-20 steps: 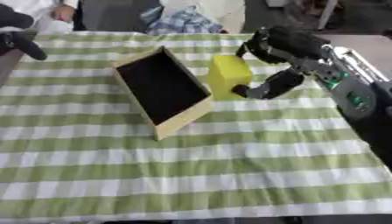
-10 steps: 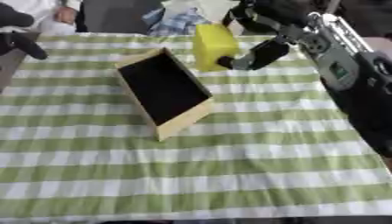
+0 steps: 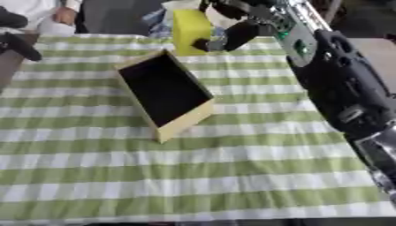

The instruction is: Pick up objects on the table and place them in the box.

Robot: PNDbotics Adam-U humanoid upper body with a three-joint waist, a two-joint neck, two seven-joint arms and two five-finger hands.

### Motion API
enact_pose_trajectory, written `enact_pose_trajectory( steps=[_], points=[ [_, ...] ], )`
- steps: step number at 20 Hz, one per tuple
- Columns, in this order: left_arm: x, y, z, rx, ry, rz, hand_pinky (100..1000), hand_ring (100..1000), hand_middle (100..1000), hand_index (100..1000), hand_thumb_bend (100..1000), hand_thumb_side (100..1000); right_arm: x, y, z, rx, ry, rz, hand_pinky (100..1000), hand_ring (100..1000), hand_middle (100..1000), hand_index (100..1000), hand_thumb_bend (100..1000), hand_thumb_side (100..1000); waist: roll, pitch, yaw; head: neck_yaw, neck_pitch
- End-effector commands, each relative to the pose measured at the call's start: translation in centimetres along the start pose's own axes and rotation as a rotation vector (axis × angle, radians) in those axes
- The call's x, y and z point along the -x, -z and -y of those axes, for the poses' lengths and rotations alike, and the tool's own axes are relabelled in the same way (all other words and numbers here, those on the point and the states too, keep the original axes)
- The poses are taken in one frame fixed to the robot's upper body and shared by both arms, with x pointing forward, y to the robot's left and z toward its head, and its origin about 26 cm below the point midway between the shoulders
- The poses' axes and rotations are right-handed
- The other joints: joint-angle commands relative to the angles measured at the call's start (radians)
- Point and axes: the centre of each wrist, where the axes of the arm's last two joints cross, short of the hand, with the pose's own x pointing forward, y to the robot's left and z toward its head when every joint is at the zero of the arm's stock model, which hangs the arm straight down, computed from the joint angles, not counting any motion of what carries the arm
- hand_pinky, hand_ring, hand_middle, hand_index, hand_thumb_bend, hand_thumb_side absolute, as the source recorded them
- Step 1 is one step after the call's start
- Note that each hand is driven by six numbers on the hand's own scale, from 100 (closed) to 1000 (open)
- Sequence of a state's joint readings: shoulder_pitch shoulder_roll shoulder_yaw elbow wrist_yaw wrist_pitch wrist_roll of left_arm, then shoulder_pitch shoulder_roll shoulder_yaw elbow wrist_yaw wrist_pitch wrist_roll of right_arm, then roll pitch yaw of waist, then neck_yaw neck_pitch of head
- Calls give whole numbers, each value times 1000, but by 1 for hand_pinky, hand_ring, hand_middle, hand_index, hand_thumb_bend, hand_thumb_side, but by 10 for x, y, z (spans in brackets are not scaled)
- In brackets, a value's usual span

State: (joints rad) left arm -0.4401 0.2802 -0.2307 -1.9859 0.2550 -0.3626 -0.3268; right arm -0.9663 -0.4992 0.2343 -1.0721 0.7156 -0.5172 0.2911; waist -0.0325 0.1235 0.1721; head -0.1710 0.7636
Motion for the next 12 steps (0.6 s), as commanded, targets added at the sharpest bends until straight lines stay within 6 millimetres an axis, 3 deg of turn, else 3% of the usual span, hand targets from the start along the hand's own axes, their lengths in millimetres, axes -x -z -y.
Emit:
enact_pose_trajectory(
  steps=[1,12],
  points=[
    [-5,5,-3,6,12,21,608,800,747,787,100,604,0,10,7,6,-14,5,100,177,160,467,376,600,2,-12,3,-8,6],
    [-6,10,-4,-35,4,50,614,800,748,789,100,588,-12,39,-29,-71,43,1,100,189,163,471,369,607,3,-5,23,-25,6]
  ],
)
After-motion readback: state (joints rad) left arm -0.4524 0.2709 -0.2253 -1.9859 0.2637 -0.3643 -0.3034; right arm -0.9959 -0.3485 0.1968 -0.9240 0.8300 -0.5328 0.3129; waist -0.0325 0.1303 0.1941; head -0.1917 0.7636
